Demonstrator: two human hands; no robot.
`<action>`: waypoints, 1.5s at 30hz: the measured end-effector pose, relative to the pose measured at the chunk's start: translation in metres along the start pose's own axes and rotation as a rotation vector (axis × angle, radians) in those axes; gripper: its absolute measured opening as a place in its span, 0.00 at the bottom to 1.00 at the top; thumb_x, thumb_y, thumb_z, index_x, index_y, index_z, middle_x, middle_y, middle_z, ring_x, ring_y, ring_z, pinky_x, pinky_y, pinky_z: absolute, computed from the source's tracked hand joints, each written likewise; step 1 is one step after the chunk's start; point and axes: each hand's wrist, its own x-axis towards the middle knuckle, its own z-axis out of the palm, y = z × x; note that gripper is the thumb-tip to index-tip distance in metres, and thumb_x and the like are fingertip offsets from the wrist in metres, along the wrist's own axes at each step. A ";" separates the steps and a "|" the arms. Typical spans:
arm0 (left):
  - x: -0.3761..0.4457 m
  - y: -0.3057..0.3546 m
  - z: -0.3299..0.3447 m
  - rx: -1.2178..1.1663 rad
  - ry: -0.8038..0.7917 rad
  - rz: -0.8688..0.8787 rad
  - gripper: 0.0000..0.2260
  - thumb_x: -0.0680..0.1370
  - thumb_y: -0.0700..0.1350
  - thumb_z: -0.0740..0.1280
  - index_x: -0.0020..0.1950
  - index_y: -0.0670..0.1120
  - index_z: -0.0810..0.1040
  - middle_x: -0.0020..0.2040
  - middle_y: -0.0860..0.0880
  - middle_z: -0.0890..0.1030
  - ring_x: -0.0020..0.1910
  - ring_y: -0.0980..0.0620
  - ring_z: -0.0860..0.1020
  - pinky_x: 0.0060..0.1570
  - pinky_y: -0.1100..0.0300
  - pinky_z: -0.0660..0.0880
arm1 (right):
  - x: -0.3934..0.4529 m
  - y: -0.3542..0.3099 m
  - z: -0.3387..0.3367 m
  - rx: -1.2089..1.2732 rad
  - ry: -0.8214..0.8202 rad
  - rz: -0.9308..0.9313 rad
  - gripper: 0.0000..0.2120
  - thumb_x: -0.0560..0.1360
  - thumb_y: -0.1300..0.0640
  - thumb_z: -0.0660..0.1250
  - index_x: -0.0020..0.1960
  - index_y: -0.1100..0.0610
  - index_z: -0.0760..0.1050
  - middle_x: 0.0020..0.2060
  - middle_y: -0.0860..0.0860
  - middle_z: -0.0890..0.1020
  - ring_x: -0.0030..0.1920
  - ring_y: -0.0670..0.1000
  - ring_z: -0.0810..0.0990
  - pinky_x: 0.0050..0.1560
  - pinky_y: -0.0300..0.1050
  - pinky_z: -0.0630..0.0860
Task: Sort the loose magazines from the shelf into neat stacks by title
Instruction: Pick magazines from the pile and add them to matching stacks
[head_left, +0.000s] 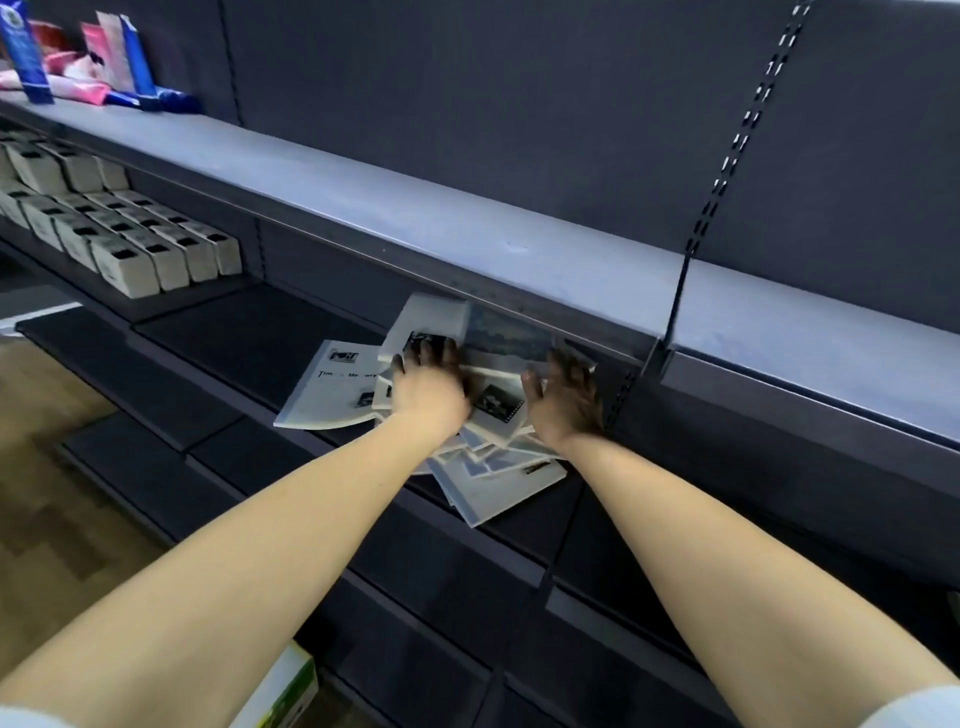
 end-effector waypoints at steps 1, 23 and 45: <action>0.007 0.001 0.001 -0.017 -0.006 0.006 0.32 0.82 0.59 0.51 0.80 0.45 0.46 0.78 0.37 0.55 0.77 0.37 0.53 0.75 0.43 0.52 | 0.003 -0.001 0.002 0.008 0.013 0.010 0.30 0.83 0.41 0.50 0.81 0.50 0.48 0.80 0.53 0.50 0.79 0.59 0.49 0.76 0.57 0.51; 0.013 0.027 0.008 -0.139 0.058 0.179 0.27 0.80 0.61 0.55 0.66 0.39 0.67 0.65 0.36 0.72 0.66 0.38 0.68 0.72 0.44 0.58 | -0.013 -0.022 -0.003 0.103 0.222 0.513 0.27 0.81 0.40 0.55 0.66 0.60 0.74 0.64 0.62 0.76 0.64 0.62 0.76 0.60 0.51 0.74; -0.046 0.053 -0.009 -0.290 -0.140 0.371 0.14 0.82 0.47 0.59 0.63 0.41 0.72 0.59 0.40 0.76 0.53 0.41 0.78 0.42 0.54 0.69 | -0.079 0.014 -0.016 0.504 0.338 0.784 0.16 0.78 0.60 0.61 0.64 0.62 0.68 0.52 0.60 0.81 0.44 0.61 0.85 0.37 0.51 0.82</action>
